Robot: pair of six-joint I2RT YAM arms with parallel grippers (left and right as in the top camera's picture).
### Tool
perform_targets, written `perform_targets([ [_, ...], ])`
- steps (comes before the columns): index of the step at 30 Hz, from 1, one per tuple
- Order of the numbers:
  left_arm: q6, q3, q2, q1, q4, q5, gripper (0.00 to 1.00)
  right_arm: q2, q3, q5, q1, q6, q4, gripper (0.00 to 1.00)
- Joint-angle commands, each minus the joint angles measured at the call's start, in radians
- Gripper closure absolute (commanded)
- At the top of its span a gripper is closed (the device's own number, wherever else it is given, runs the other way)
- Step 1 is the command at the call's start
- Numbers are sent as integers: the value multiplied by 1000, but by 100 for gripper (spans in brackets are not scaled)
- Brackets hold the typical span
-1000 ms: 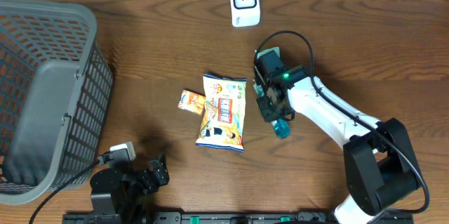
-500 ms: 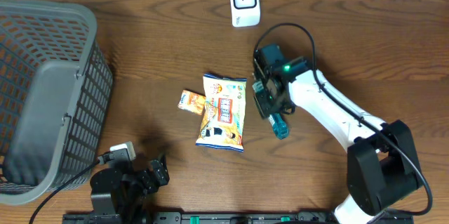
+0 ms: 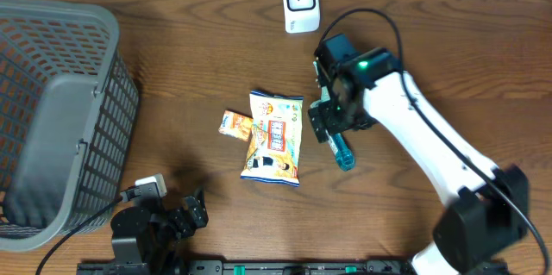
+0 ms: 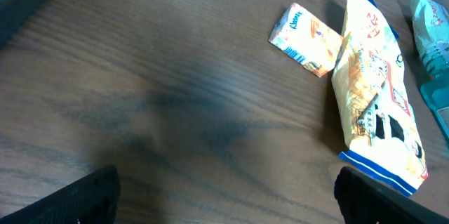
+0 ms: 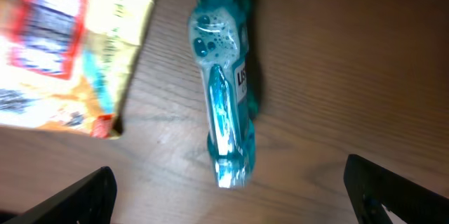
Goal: Scan the item barcode
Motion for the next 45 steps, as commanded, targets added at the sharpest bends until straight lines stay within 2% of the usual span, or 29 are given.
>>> perform_targets([
  [1, 9, -5, -1, 3, -3, 13, 2, -165, 63, -15, 1, 26, -32, 1],
  [7, 9, -5, -1, 3, -3, 12, 2, -426, 44, -14, 7, 37, -77, 1],
  [12, 9, -5, -1, 3, -3, 13, 2, -565, -84, -22, 32, 109, -18, 1],
  [16, 9, -5, -1, 3, -3, 13, 2, -601, -288, -66, 57, 109, 104, 1],
  [21, 9, -5, -1, 3, -3, 13, 2, -562, -540, -142, 69, 180, 385, 1],
  [25, 9, -5, -1, 3, -3, 13, 2, -528, -634, 29, 75, 372, 485, 1],
  [28, 9, -5, -1, 3, -3, 13, 2, -555, -649, 184, 137, 428, 511, 1],
  [32, 9, -5, -1, 3, -3, 12, 2, -644, -668, 427, 308, 509, 492, 1],
  [35, 9, -5, -1, 3, -4, 13, 2, -698, -752, 620, 423, 637, 499, 1],
  [37, 9, -5, -1, 3, -3, 13, 2, -720, -821, 673, 458, 685, 552, 1],
  [41, 9, -5, -1, 3, -3, 13, 2, -722, -927, 670, 455, 669, 710, 1],
  [45, 9, -5, -1, 3, -3, 13, 2, -708, -986, 665, 421, 629, 793, 1],
])
